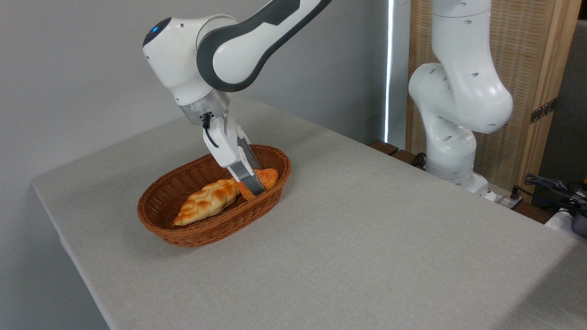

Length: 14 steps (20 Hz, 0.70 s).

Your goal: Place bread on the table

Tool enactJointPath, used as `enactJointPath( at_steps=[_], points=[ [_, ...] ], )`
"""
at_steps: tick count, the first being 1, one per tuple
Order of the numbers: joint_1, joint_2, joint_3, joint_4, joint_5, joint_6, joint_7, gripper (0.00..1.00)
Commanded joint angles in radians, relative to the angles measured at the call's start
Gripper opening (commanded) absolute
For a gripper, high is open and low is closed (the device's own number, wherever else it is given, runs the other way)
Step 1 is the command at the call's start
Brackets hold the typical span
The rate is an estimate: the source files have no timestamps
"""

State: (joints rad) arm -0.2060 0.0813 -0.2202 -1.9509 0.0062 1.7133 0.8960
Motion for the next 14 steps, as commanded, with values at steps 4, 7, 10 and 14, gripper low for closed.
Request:
enactJointPath(
  at_steps=[4,7,10,14],
  points=[
    [-0.001,-0.029,0.001,0.027,0.017,0.003,0.003,0.44],
    [0.0,-0.055,0.013,0.084,0.014,-0.011,-0.005,0.44],
    [0.008,-0.064,0.019,0.112,0.011,-0.014,-0.006,0.44],
    [0.017,-0.112,0.099,0.125,0.014,-0.024,0.0,0.47]
  ],
)
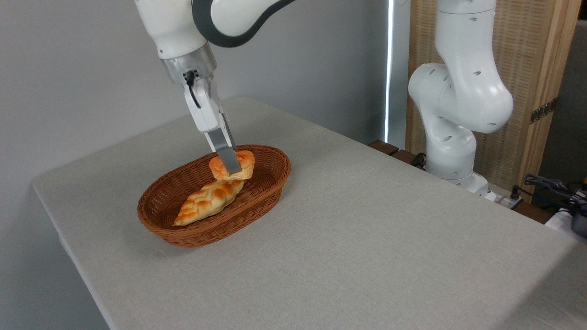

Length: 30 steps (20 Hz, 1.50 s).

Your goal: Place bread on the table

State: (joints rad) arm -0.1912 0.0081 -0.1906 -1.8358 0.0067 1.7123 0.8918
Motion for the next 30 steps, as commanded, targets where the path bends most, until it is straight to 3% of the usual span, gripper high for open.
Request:
enactJointPath(
  at_steps=[1,6,7,9,10,15,19,25,30],
  points=[
    [0.003,-0.042,0.097,0.01,0.015,-0.029,0.007,0.5],
    [0.004,-0.028,0.262,0.001,0.016,-0.053,0.009,0.55],
    [0.004,-0.019,0.281,-0.002,0.016,-0.053,0.01,0.6],
    [0.004,0.015,0.315,-0.005,0.016,-0.051,0.012,0.8],
    [0.004,0.033,0.316,-0.003,0.018,-0.049,0.012,1.0],
    [0.007,0.093,0.326,-0.005,0.016,-0.049,0.01,1.0],
    [0.007,0.095,0.327,-0.003,0.016,-0.049,0.006,1.0],
    [0.006,0.05,0.324,0.013,0.015,-0.039,0.003,1.0],
    [0.004,0.001,0.316,0.099,0.012,-0.028,-0.002,1.0]
  ],
)
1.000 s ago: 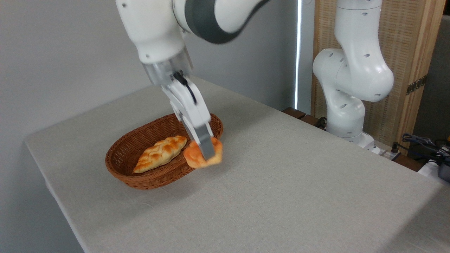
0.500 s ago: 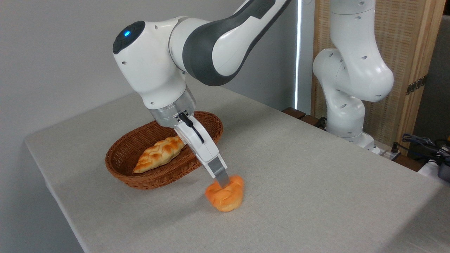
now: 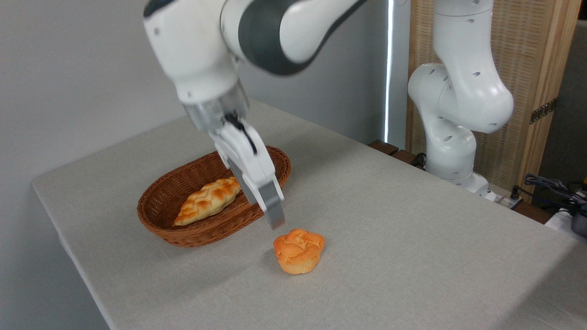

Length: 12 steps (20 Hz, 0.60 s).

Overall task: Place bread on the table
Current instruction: 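Open the gripper and raise it away from the roll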

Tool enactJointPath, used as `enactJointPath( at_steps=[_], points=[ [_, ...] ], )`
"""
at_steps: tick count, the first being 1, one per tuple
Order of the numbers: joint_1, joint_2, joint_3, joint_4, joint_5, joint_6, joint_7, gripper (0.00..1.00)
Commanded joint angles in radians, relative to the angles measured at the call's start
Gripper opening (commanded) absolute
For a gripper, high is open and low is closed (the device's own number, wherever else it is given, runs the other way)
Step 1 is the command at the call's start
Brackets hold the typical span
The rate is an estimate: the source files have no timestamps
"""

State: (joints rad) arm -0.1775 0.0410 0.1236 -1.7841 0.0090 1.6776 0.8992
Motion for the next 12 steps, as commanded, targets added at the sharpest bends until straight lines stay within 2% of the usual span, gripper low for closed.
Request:
enactJointPath(
  at_steps=[1,3,7,12],
  points=[
    [-0.01,-0.032,0.002,0.07,0.002,0.014,-0.013,1.0],
    [-0.011,-0.035,0.001,0.091,-0.001,0.045,-0.048,1.0],
    [-0.011,-0.035,-0.001,0.094,-0.003,0.178,-0.111,1.0],
    [-0.011,-0.029,0.005,0.092,-0.017,0.185,-0.125,1.0]
  ],
)
